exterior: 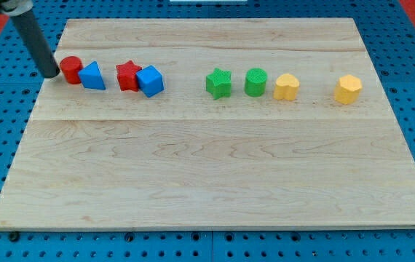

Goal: Move the red blocks and a blue triangle to form a triangle

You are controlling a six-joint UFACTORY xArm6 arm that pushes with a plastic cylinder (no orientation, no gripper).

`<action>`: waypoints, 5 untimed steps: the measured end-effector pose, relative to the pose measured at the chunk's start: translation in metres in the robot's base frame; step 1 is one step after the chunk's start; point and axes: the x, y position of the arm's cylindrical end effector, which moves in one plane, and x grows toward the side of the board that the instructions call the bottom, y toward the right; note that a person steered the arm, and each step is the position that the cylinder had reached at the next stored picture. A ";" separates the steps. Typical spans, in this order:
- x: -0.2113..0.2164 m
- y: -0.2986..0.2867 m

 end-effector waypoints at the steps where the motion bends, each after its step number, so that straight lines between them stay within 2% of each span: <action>1: 0.016 0.091; 2: 0.020 0.196; 3: 0.019 0.179; 5: -0.015 0.249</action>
